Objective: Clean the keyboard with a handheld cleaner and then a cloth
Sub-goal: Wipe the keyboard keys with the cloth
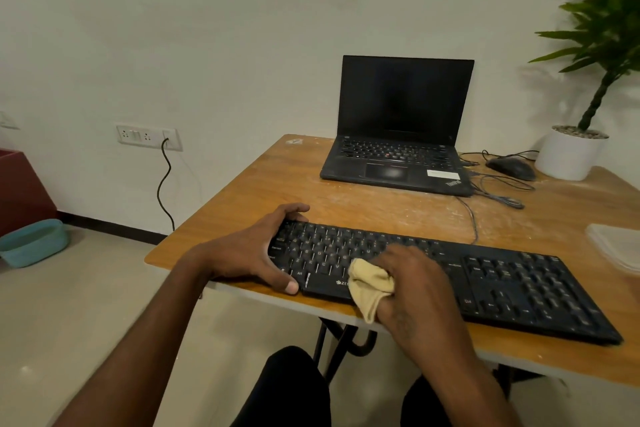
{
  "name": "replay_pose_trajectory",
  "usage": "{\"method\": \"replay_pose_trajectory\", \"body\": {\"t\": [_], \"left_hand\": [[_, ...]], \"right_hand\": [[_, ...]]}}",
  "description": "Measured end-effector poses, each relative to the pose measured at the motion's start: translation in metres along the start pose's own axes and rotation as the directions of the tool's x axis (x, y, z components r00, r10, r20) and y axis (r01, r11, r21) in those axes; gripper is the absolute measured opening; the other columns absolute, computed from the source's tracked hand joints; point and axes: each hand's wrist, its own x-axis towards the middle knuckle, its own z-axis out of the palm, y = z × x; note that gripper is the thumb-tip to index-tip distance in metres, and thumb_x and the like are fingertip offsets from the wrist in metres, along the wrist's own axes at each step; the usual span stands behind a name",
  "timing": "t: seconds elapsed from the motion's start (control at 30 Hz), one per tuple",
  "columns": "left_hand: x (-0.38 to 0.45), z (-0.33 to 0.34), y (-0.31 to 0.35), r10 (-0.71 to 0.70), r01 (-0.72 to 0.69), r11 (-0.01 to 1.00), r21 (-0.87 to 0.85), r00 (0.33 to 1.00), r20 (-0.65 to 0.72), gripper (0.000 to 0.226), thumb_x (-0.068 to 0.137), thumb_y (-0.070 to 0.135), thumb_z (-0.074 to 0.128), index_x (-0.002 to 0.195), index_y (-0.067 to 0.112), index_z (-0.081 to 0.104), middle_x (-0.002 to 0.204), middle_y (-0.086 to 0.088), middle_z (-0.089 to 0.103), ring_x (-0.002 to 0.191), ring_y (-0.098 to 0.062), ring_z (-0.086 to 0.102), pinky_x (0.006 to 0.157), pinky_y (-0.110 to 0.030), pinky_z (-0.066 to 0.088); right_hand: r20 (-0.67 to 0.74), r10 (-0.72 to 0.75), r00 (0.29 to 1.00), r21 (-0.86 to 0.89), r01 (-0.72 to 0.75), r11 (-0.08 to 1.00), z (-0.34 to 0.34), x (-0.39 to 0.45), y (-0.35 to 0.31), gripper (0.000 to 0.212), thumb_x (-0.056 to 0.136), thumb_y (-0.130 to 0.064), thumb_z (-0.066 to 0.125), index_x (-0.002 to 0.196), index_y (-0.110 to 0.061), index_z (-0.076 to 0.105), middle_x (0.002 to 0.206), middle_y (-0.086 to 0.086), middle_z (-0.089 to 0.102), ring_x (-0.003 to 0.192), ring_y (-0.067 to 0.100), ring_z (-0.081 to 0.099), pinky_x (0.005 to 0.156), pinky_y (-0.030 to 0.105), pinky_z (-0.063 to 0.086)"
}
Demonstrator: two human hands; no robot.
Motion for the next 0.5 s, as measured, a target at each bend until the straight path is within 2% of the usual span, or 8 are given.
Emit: {"method": "replay_pose_trajectory", "body": {"t": [0.07, 0.13, 0.2, 0.27, 0.37, 0.5], "left_hand": [[0.0, 0.001, 0.0, 0.003, -0.003, 1.0, 0.002, 1.0, -0.001, 0.123, 0.062, 0.04, 0.098, 0.152, 0.063, 0.018, 0.154, 0.021, 0.036, 0.138, 0.0, 0.046, 0.11, -0.026, 0.049], [-0.001, 0.0, 0.0, 0.002, -0.002, 1.0, 0.004, 1.0, 0.0, 0.123, 0.061, 0.042, 0.098, 0.152, 0.063, 0.018, 0.155, 0.021, 0.035, 0.139, -0.003, 0.045, 0.113, -0.03, 0.048], [-0.001, 0.0, 0.001, 0.003, -0.003, 1.0, 0.01, 1.0, 0.002, 0.124, 0.06, 0.046, 0.098, 0.152, 0.064, 0.018, 0.156, 0.021, 0.035, 0.14, -0.004, 0.045, 0.113, -0.031, 0.048], [0.0, -0.001, 0.001, 0.007, -0.007, 1.0, 0.01, 1.0, 0.009, 0.124, 0.058, 0.05, 0.097, 0.152, 0.064, 0.017, 0.156, 0.021, 0.035, 0.14, -0.004, 0.045, 0.112, -0.031, 0.049], [0.0, -0.001, 0.001, 0.008, -0.008, 1.0, 0.0, 1.0, 0.016, 0.123, 0.059, 0.048, 0.096, 0.153, 0.063, 0.017, 0.154, 0.023, 0.035, 0.137, 0.0, 0.046, 0.107, -0.023, 0.05], [0.002, -0.001, -0.001, 0.012, -0.012, 1.0, 0.008, 1.0, 0.013, 0.124, 0.059, 0.047, 0.096, 0.153, 0.061, 0.017, 0.152, 0.024, 0.036, 0.134, 0.004, 0.047, 0.106, -0.021, 0.049]], "right_hand": [[-0.028, -0.035, 0.999, 0.016, 0.035, 0.999, 0.01, 0.006, -0.01, 0.028, 0.071, -0.015, 0.082, 0.094, -0.026, 0.072, 0.083, -0.018, 0.048, 0.08, 0.006, 0.042, 0.06, 0.015, 0.03], [-0.03, -0.072, 0.997, 0.02, 0.073, 0.997, 0.017, 0.013, -0.023, 0.031, 0.075, -0.015, 0.08, 0.102, -0.026, 0.072, 0.086, -0.018, 0.047, 0.084, 0.006, 0.041, 0.062, 0.019, 0.031], [-0.006, -0.098, 0.995, 0.02, 0.098, 0.995, 0.019, 0.018, -0.029, 0.035, 0.078, -0.01, 0.074, 0.109, -0.025, 0.071, 0.094, -0.016, 0.052, 0.09, 0.008, 0.042, 0.069, 0.023, 0.033], [0.019, -0.104, 0.994, 0.041, 0.103, 0.994, 0.015, 0.019, -0.025, 0.037, 0.078, -0.005, 0.072, 0.11, -0.024, 0.072, 0.096, -0.013, 0.056, 0.092, 0.01, 0.045, 0.068, 0.021, 0.034], [0.011, -0.038, 0.999, 0.026, 0.038, 0.999, 0.001, 0.014, -0.001, 0.031, 0.077, -0.006, 0.072, 0.101, -0.026, 0.073, 0.086, -0.016, 0.052, 0.083, 0.005, 0.044, 0.06, 0.017, 0.03], [-0.055, 0.062, 0.997, -0.021, -0.063, 0.998, -0.012, 0.012, 0.016, 0.039, 0.072, -0.001, 0.066, 0.105, -0.02, 0.074, 0.084, -0.014, 0.053, 0.079, 0.006, 0.043, 0.056, 0.017, 0.026]]}}
